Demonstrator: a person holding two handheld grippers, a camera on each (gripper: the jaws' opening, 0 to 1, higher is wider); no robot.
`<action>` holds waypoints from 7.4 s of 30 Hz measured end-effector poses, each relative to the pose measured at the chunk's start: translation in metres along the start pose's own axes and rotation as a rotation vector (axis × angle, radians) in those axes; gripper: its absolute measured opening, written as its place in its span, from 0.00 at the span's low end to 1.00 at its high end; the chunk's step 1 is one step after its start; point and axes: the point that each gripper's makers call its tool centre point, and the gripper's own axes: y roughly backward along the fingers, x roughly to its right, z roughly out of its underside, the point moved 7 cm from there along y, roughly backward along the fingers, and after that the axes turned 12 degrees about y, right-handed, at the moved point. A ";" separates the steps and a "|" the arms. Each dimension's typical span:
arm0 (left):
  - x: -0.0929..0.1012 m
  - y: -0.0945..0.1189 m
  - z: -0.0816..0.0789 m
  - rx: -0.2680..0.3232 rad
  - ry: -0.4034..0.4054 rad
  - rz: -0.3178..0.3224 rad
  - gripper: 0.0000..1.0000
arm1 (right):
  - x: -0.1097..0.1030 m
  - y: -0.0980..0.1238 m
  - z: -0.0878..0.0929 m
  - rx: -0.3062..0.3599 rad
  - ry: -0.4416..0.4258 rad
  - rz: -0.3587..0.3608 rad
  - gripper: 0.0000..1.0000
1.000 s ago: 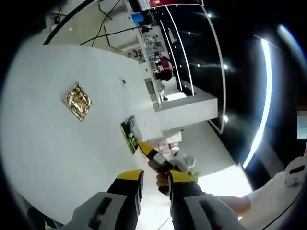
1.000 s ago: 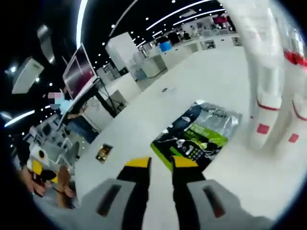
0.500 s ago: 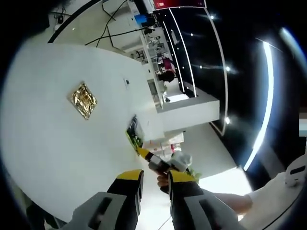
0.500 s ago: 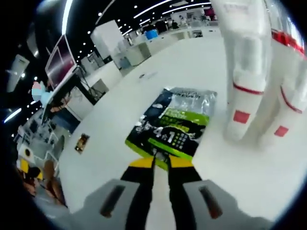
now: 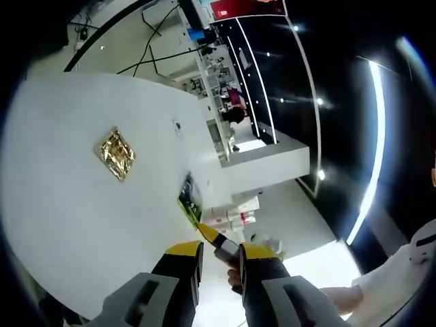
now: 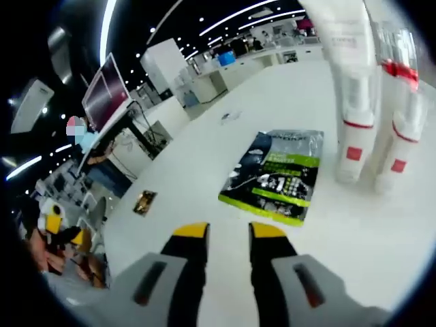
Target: Arrange the skincare products in the storage area until every visible bottle or jar stands upright without overlapping.
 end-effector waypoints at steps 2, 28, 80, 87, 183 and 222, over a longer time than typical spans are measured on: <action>0.004 0.001 -0.001 0.003 -0.016 0.006 0.22 | -0.014 0.014 0.014 -0.002 -0.053 -0.019 0.28; -0.035 -0.008 -0.086 0.151 -0.463 -0.460 0.47 | -0.051 0.204 0.104 0.124 -0.132 0.238 0.32; -0.072 -0.064 -0.095 -0.075 -1.015 -0.764 0.38 | -0.047 0.249 0.106 0.081 0.211 0.579 0.32; -0.072 -0.060 -0.092 -0.083 -1.030 -0.746 0.37 | -0.050 0.250 0.106 0.081 0.200 0.587 0.31; 0.106 -0.006 0.084 -0.424 -0.801 0.118 0.01 | -0.189 0.185 -0.041 0.352 0.166 -0.178 0.28; 0.113 0.012 0.109 -0.656 -0.600 0.238 0.10 | -0.191 0.205 -0.036 0.429 0.212 -0.454 0.01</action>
